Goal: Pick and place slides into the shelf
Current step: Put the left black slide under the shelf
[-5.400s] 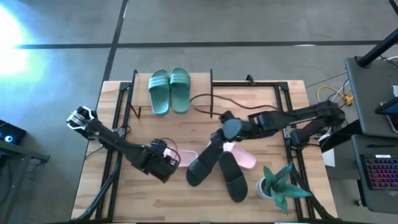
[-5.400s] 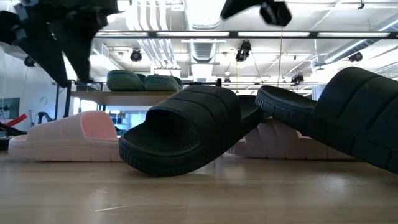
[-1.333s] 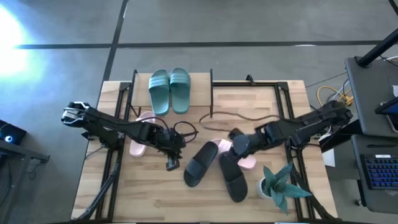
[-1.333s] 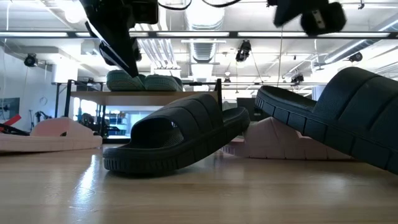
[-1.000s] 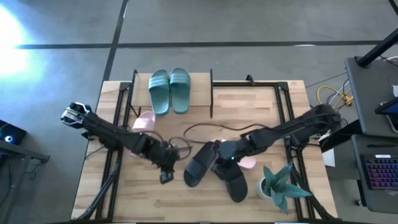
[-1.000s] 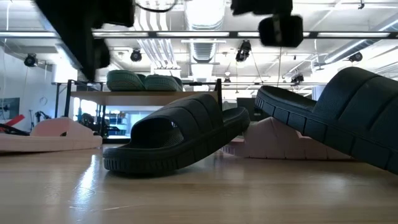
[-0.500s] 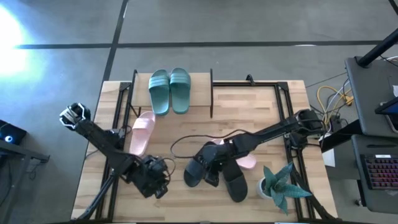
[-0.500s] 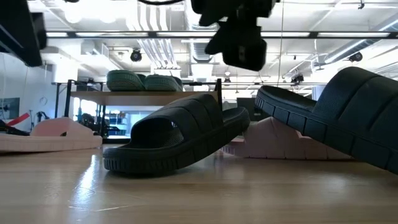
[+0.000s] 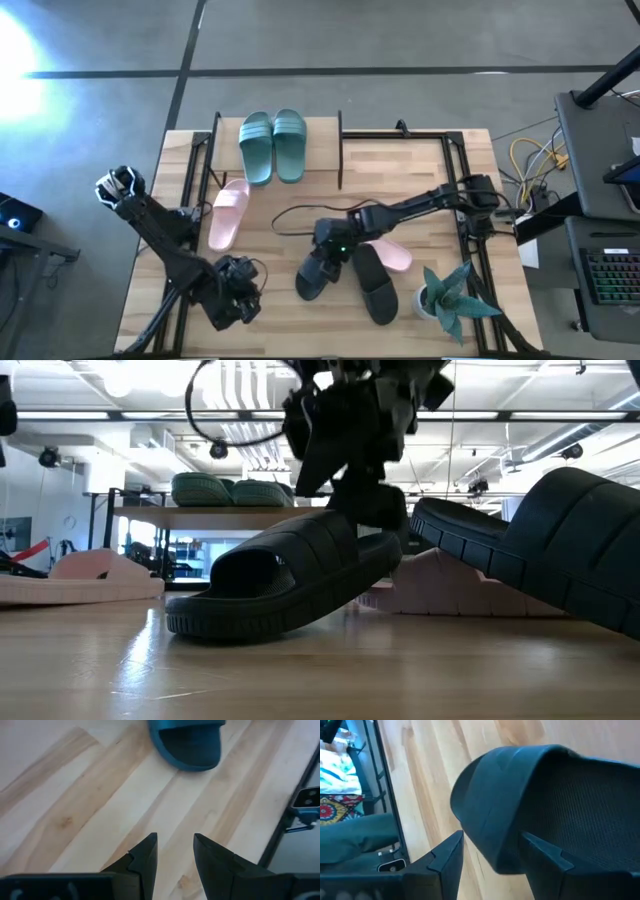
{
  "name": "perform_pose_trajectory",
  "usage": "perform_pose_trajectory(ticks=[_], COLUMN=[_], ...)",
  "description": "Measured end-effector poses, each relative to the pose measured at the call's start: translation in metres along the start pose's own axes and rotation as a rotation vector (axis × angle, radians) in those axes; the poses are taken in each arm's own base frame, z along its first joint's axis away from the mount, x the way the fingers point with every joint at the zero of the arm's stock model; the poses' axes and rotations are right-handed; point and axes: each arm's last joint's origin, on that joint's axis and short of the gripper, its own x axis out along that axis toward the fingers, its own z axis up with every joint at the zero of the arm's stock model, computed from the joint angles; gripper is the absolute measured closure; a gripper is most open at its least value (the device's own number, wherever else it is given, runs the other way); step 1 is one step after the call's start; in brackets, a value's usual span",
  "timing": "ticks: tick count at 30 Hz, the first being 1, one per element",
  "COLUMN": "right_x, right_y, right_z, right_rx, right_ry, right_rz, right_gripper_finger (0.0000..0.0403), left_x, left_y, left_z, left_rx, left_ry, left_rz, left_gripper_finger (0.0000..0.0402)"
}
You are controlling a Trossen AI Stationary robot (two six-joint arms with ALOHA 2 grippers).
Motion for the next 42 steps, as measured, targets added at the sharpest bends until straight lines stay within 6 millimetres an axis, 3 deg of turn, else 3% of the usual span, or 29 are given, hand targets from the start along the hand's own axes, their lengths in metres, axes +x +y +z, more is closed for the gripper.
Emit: perform_pose_trajectory(ticks=[8,21,26,29,33,37,40,42], right_x=[0.008,0.019,0.016,0.005,-0.021,-0.045,-0.051,-0.049], right_y=[-0.002,-0.008,-0.004,0.003,0.016,0.026,0.027,0.026], right_z=[0.002,0.006,0.011,0.019,0.029,0.026,0.022,0.022], right_rx=[0.027,-0.032,-0.040,-0.011,0.175,0.628,0.940,1.049], right_ry=[0.000,-0.032,-0.131,-0.250,-0.531,-0.863,-0.967,-0.982], right_rz=[0.017,0.019,-0.024,-0.094,-0.212,-0.213,-0.117,-0.070], right_gripper_finger=[0.0232,0.0385,0.0392,0.0393,0.0393,0.0388,0.0378,0.0372], left_x=[-0.001,-0.001,-0.001,-0.001,-0.001,-0.002,-0.006,-0.010], left_y=[0.001,0.002,0.002,0.002,0.002,0.012,0.025,0.032], left_z=[-0.001,-0.001,-0.001,-0.002,-0.002,-0.004,-0.008,-0.011], left_rx=[0.010,0.022,0.016,0.015,-0.011,-0.104,-0.198,-0.247], left_ry=[-0.037,-0.026,-0.015,-0.014,-0.013,-0.012,-0.028,-0.045], left_rz=[0.008,0.020,0.017,0.017,0.022,0.117,0.240,0.302], left_gripper_finger=[0.0290,0.0290,0.0290,0.0290,0.0290,0.0290,0.0290,0.0290])
